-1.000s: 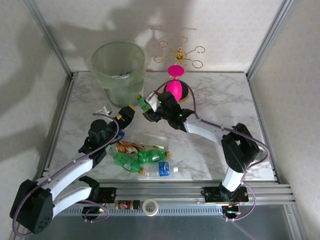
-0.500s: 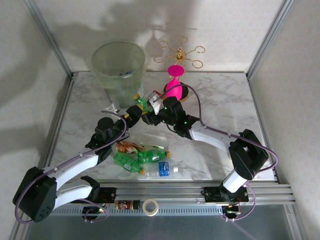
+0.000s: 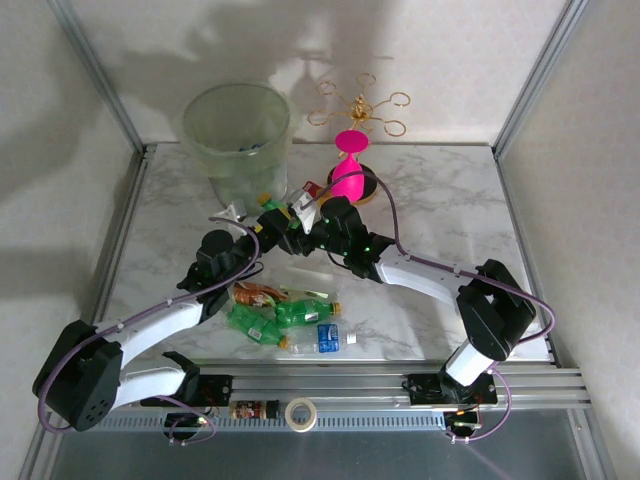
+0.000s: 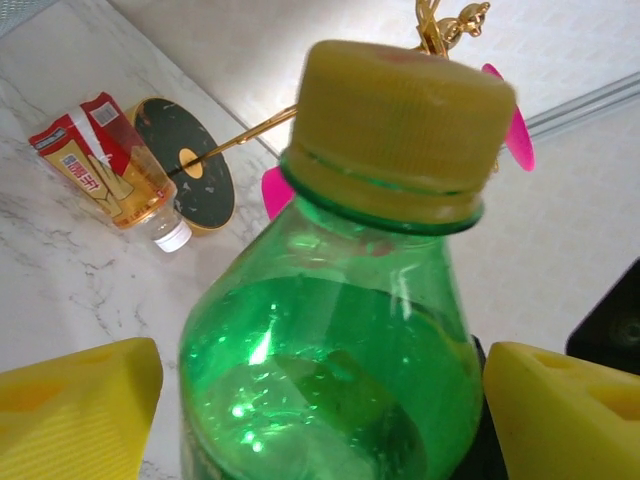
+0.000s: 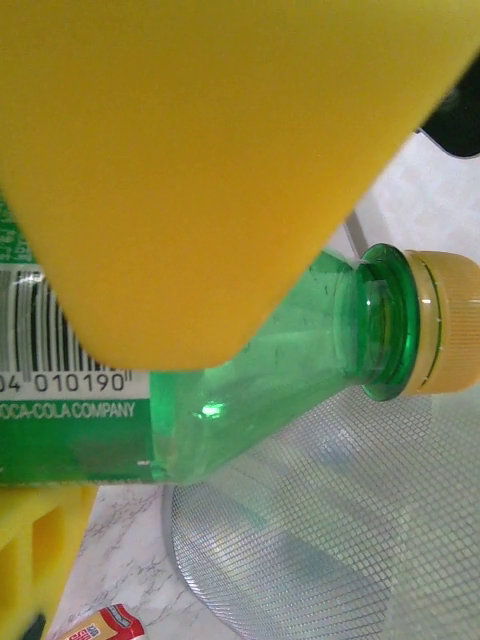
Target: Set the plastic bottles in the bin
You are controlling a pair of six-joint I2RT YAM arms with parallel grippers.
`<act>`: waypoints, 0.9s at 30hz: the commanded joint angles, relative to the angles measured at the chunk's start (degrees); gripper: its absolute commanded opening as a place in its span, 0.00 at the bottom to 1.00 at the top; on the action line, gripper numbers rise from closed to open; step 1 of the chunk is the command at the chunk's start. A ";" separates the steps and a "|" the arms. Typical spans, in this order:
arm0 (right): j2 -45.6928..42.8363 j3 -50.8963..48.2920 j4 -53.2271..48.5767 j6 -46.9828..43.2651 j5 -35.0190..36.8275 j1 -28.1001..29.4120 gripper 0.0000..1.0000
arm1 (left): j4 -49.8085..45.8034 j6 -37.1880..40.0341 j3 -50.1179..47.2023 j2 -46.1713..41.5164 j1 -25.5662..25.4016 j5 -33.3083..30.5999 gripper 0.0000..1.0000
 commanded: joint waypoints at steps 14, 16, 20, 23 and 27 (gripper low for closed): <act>-3.33 -1.20 -0.69 0.53 1.48 0.83 0.79 | -4.24 6.08 5.72 -0.33 -0.79 -2.53 0.51; -4.89 -2.62 -0.60 0.90 1.42 0.83 0.84 | -6.85 8.47 7.54 -0.53 -0.50 -3.95 0.50; -8.70 -5.43 -0.94 1.54 2.50 0.80 0.88 | -10.10 11.57 10.94 -0.44 0.64 -6.18 0.49; -11.91 -7.59 -1.17 1.89 4.04 0.80 0.92 | -11.24 12.86 13.71 0.28 1.85 -6.41 0.49; -16.05 -10.99 0.23 2.24 8.02 0.48 0.97 | -12.49 14.98 18.68 1.88 3.53 -6.08 0.49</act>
